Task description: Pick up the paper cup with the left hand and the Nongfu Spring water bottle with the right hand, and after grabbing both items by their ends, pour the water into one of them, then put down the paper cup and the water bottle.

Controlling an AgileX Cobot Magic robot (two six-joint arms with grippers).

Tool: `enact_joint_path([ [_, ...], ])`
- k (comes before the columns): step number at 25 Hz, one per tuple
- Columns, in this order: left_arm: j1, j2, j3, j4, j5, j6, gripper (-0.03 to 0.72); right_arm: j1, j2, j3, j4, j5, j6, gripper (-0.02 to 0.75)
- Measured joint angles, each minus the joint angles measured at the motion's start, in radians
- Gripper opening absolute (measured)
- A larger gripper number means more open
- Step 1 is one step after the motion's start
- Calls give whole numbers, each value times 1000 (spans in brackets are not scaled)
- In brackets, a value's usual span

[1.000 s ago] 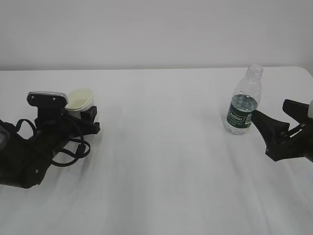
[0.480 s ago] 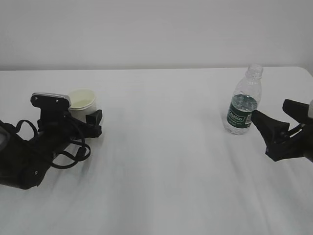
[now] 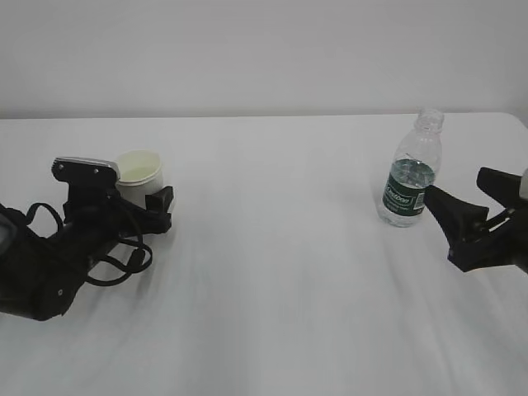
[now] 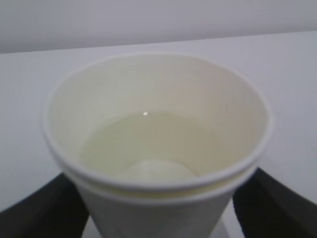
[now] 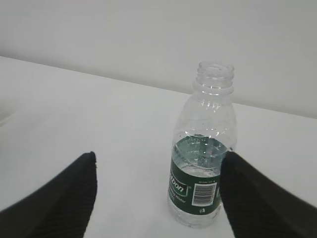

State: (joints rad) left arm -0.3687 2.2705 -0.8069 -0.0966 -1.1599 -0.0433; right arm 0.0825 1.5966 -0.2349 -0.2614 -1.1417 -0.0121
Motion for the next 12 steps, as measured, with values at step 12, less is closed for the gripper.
enact_joint_path([
  [12,0,-77,126,4,2,0,629,0,0,0,0,0,0,587],
])
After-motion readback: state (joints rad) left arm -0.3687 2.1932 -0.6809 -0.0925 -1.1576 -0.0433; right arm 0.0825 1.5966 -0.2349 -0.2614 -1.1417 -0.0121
